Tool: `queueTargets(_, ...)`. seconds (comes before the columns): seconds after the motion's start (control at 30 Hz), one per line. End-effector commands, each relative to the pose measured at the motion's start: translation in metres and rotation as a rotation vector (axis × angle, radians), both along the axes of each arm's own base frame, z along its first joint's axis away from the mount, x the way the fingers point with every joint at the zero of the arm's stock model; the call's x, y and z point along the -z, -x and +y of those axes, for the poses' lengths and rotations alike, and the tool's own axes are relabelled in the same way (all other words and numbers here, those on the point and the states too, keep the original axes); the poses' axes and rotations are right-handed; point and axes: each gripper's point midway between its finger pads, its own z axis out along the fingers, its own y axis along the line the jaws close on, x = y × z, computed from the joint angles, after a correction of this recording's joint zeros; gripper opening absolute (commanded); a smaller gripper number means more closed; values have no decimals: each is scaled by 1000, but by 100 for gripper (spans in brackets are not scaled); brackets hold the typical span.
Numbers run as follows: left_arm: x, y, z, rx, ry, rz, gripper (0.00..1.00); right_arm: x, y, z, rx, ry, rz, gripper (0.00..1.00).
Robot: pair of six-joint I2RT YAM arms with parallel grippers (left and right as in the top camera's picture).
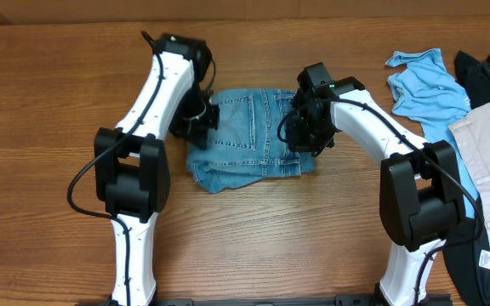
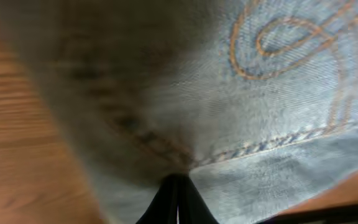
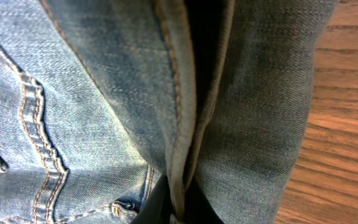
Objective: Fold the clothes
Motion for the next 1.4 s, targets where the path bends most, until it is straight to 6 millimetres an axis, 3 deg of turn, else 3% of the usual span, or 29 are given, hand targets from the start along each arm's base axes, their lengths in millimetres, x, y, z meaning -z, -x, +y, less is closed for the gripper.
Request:
queueTargets(0.0,26,32,-18,49,37,95,5,-9,-10,-15,39,42,-49,5)
queueTargets(0.1,52,50,-28,45,56,131,5,-9,-10,-14,39,42,-49,6)
queueTargets(0.3,76,71,-29,33,50,172,5,-8,-12,-19,45,66,-57,6)
queueTargets(0.53,71,78,-26,31,39,198,4,-7,-27,-31,58,143,-127,8)
queueTargets(0.73,53,88,-23,22,22,229,4,-9,-44,-45,77,228,-210,14)
queueTargets(0.87,32,63,-29,14,52,63,6,-14,-63,-55,100,277,-289,20)
queueTargets(1.03,-17,23,-33,37,94,-238,16,-28,-74,-65,136,283,-320,29)
queueTargets(1.17,-55,-13,-26,115,77,-496,55,-68,-79,-67,179,259,-362,37)
queueTargets(1.2,-64,-24,-25,143,74,-562,61,-81,-79,-66,185,250,-379,39)
queueTargets(1.3,-77,-54,-23,190,97,-698,63,-112,-72,-57,177,178,-401,45)
queueTargets(1.37,-77,-73,-15,175,96,-752,63,-123,-57,-39,146,67,-364,46)
